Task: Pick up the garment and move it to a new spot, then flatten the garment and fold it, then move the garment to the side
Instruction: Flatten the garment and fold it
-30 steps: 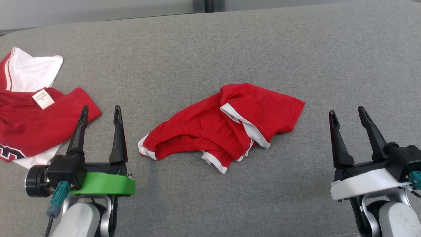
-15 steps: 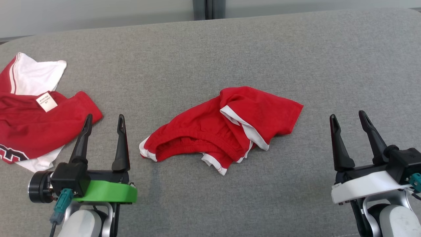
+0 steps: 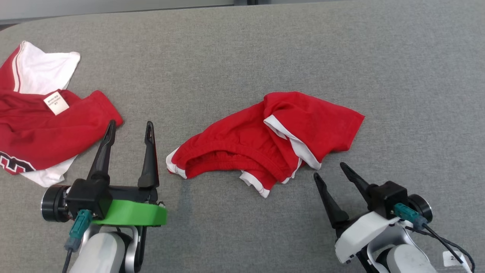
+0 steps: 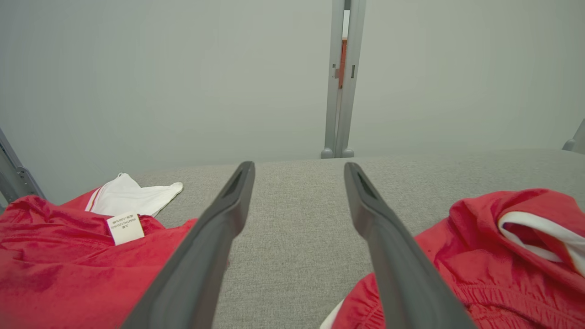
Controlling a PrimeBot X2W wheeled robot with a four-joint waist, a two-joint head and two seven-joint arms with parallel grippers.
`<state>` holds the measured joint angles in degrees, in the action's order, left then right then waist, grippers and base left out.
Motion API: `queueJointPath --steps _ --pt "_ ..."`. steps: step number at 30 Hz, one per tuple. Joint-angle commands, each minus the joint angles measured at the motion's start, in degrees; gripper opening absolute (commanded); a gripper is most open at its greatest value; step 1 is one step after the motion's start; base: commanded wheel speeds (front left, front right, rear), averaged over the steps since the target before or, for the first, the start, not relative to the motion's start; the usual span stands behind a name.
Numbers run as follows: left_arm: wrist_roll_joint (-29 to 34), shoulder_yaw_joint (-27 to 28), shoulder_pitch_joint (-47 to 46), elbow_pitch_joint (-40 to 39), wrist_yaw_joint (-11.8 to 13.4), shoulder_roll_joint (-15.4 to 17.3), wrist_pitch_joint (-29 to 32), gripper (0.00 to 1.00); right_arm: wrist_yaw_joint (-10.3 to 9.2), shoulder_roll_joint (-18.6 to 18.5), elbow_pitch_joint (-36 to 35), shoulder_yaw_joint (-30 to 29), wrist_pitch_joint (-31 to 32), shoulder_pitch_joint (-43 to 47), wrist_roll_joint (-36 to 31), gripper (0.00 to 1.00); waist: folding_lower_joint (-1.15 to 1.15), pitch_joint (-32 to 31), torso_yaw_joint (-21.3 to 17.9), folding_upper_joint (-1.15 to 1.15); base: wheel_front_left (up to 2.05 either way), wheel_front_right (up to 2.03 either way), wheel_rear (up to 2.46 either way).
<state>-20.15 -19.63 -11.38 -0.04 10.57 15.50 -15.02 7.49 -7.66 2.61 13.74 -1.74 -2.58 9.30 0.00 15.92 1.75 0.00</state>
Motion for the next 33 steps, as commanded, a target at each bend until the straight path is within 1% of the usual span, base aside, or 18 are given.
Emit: queueJointPath --steps 1,8,10,11,14,19,22,25,29,31,32,33 --pt "0.58 0.17 -1.18 0.11 -0.49 -0.09 -0.21 1.00 0.01 -0.07 1.64 0.56 -0.45 -1.96 0.30 1.00 0.00 1.21 0.97 0.00 0.00 0.00 0.00" --pt "1.49 0.78 -2.09 0.62 -1.41 -1.32 -0.21 1.00 0.01 0.10 10.36 2.63 -1.74 -7.67 0.11 1.00 0.00 2.82 1.65 0.00 0.00 0.00 0.00" --pt "1.79 0.98 -2.16 0.76 -1.57 -1.64 -0.21 1.00 0.01 -0.07 11.95 2.78 -2.32 -9.15 0.24 0.29 0.00 3.08 1.68 0.00 0.00 0.00 0.00" --pt "1.91 1.14 -2.18 0.81 -1.67 -1.77 -0.21 1.00 0.01 -0.10 12.33 2.89 -2.81 -9.93 0.33 0.00 0.00 3.23 1.64 0.00 0.00 0.00 0.00" --pt "2.19 1.60 -2.07 0.79 -1.93 -2.04 -0.21 1.00 0.01 -0.44 12.03 2.29 -3.99 -10.63 0.53 0.00 0.00 3.43 1.37 0.00 0.00 0.00 0.00" --pt "2.88 2.25 -1.78 0.98 -2.40 -2.59 -0.21 1.00 0.01 -2.31 8.16 -0.69 -4.43 -10.40 -0.33 0.00 0.00 3.35 0.57 0.00 0.00 0.00 0.00" --pt "3.24 2.55 -1.80 1.14 -2.79 -2.88 -0.20 1.00 0.01 -4.10 5.11 -3.93 -3.58 -10.41 -1.31 0.00 0.00 3.20 0.18 0.00 0.00 0.00 0.00" --pt "3.56 2.74 -2.01 1.30 -3.11 -3.13 -0.20 1.00 0.01 -5.70 3.51 -7.89 -2.82 -11.21 -2.11 0.00 0.00 3.13 0.00 0.00 0.00 0.00 0.00" --pt "4.04 2.77 -2.37 1.48 -3.72 -3.68 -0.21 1.00 0.01 -7.64 4.74 -13.56 -3.14 -12.32 -3.19 0.00 0.00 3.20 0.33 0.00 0.00 0.00 0.00" --pt "4.31 2.81 -2.37 1.62 -3.99 -3.89 -0.20 1.00 0.01 -8.24 6.77 -15.91 -3.72 -12.53 -3.03 0.00 0.00 3.28 0.64 0.00 0.00 0.00 0.00" --pt "4.40 2.88 -2.33 1.73 -4.10 -4.04 -0.20 1.00 0.01 -8.18 7.83 -16.94 -4.11 -12.64 -2.98 0.14 0.00 3.26 0.82 0.00 0.00 0.00 0.00" --pt "4.48 3.03 -2.23 1.79 -4.20 -4.10 -0.20 1.00 0.01 -7.92 8.88 -17.83 -4.34 -12.63 -2.76 0.43 0.00 3.25 0.91 0.00 0.00 0.00 0.00"
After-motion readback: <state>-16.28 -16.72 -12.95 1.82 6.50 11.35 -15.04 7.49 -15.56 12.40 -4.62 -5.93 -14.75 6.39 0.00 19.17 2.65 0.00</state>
